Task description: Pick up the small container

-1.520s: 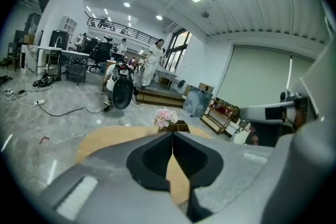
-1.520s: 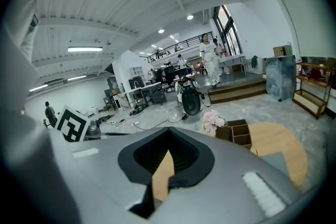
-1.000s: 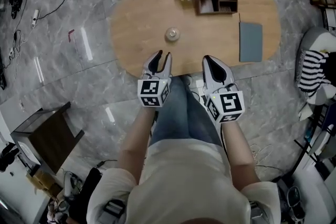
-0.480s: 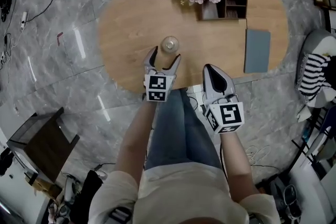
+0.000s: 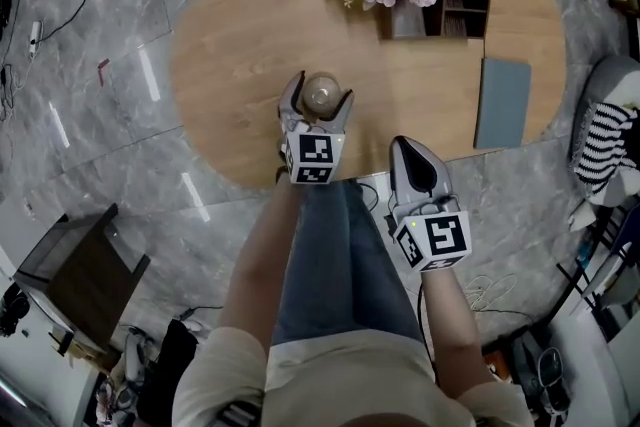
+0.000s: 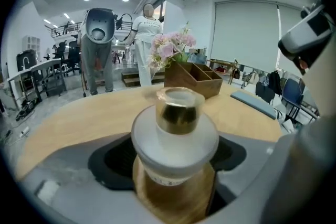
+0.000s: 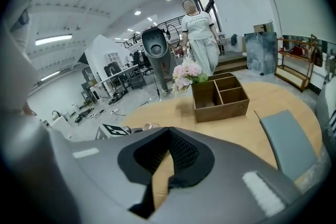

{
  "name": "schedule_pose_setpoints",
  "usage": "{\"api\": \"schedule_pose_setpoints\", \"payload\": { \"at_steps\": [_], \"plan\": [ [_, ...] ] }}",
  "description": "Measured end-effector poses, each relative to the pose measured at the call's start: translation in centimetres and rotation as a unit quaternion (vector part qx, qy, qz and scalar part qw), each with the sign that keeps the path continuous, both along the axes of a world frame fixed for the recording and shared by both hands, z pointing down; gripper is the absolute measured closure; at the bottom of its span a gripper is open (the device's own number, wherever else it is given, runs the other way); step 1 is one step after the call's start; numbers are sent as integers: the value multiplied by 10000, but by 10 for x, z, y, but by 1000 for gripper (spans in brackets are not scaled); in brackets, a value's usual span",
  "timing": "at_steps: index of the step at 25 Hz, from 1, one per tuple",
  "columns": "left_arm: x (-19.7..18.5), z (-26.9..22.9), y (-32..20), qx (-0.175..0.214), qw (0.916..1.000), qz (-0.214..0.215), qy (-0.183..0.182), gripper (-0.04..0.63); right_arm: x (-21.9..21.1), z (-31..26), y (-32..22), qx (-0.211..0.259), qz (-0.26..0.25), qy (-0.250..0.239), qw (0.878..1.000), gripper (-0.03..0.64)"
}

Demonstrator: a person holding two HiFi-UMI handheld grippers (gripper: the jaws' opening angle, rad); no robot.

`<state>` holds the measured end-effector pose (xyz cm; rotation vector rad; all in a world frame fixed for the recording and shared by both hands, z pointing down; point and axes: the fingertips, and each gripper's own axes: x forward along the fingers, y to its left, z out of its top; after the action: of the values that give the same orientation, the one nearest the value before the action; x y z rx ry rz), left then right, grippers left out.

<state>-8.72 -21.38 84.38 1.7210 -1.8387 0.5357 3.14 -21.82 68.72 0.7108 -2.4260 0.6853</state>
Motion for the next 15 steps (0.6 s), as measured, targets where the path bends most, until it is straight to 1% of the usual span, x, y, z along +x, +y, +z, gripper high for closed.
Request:
{"api": "schedule_pose_setpoints", "payload": {
  "at_steps": [3, 9, 15],
  "plan": [
    [1, 8, -6, -59, 10000, 7, -78, 195, 0, 5, -2, -63, 27, -24, 10000, 617],
    [5, 7, -18, -20, 9995, 240, -219, 196, -2, 10, -1, -195, 100, -78, 9997, 617],
    [2, 7, -23, 26, 9985, 371, -411, 241, -2, 14, 3, -247, 110, -70, 9996, 617]
  ]
}}
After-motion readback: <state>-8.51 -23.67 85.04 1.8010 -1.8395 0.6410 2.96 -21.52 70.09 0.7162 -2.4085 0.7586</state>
